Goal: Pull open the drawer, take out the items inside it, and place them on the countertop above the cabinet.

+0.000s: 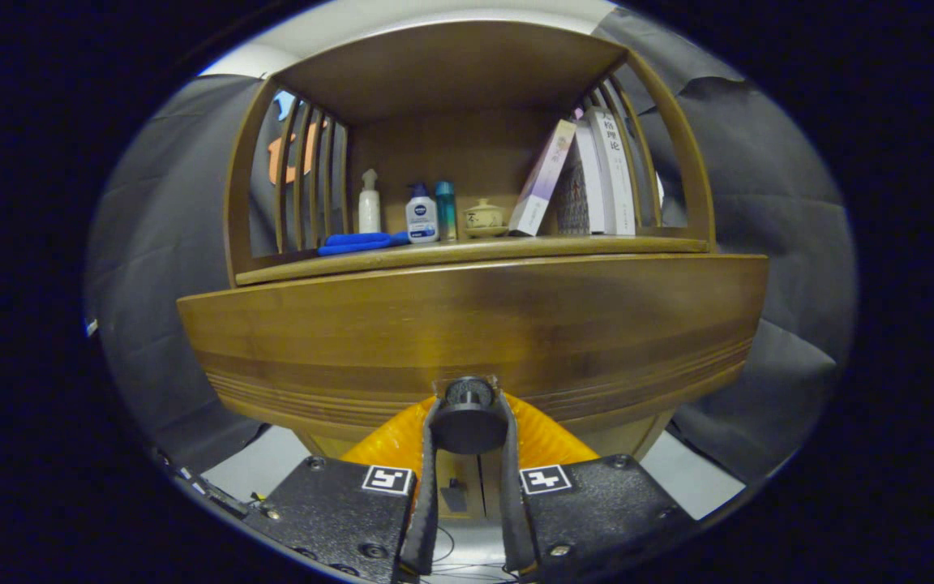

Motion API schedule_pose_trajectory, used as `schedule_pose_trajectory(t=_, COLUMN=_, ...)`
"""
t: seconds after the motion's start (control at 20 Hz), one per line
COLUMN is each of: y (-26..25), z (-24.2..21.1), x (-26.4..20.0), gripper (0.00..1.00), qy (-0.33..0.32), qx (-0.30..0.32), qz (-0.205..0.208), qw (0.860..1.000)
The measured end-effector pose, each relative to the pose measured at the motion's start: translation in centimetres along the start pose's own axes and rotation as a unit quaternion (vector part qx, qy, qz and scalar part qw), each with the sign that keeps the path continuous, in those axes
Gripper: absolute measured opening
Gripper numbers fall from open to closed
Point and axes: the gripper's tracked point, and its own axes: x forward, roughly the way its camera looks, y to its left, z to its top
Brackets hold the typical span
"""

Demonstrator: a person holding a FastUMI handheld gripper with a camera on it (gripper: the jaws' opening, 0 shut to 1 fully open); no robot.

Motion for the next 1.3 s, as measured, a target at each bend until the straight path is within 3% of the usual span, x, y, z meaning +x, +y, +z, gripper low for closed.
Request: schedule_pose_trajectory(t=1.3, y=0.11, z=-0.13, x=-0.14, gripper=0.35, qy=0.019, qx=0.0, qz=0.01, qw=1.0)
